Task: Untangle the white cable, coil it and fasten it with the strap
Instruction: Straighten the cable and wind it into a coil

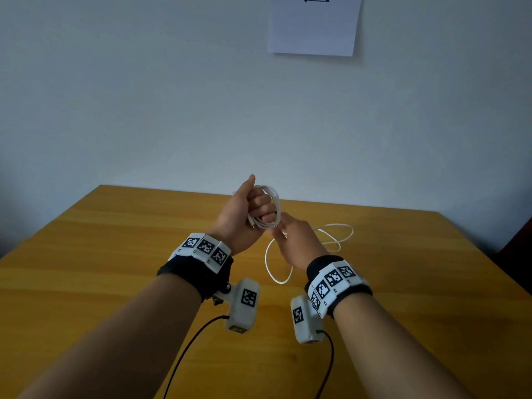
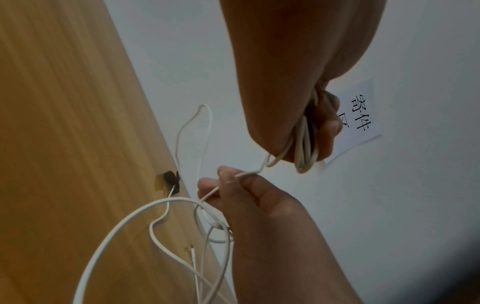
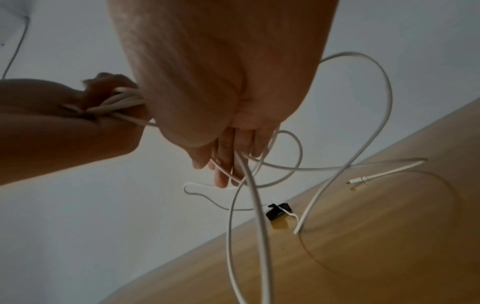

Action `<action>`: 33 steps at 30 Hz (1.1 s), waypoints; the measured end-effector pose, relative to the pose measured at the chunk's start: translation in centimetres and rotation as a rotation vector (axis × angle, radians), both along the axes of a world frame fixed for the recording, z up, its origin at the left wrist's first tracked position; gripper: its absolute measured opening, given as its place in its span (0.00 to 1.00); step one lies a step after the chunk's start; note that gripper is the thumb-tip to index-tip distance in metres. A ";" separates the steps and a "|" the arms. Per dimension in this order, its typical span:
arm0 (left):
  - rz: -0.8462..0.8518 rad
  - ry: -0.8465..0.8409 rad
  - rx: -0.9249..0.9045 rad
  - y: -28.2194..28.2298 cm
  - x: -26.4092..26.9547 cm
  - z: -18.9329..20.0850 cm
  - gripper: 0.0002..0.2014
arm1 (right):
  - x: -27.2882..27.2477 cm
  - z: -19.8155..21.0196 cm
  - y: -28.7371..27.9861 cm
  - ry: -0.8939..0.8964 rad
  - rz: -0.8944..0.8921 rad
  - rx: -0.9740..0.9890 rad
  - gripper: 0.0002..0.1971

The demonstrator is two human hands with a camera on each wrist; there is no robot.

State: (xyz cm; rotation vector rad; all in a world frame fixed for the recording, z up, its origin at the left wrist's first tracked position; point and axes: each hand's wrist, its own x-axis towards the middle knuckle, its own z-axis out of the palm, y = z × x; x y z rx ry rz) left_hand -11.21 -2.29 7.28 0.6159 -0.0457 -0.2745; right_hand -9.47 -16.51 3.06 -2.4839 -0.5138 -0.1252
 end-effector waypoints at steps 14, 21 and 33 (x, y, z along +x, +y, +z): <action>0.395 -0.219 0.264 -0.3 1.0 0.6 0.19 | -1.3 0.5 -0.4 -0.080 0.047 -0.269 0.14; 0.606 -0.372 1.039 -0.2 1.2 -0.8 0.31 | -1.5 0.7 -0.7 -0.085 0.067 -0.355 0.17; 0.506 -0.736 2.084 0.0 0.8 -3.1 0.17 | -2.4 2.9 -1.2 -0.246 0.072 -0.512 0.23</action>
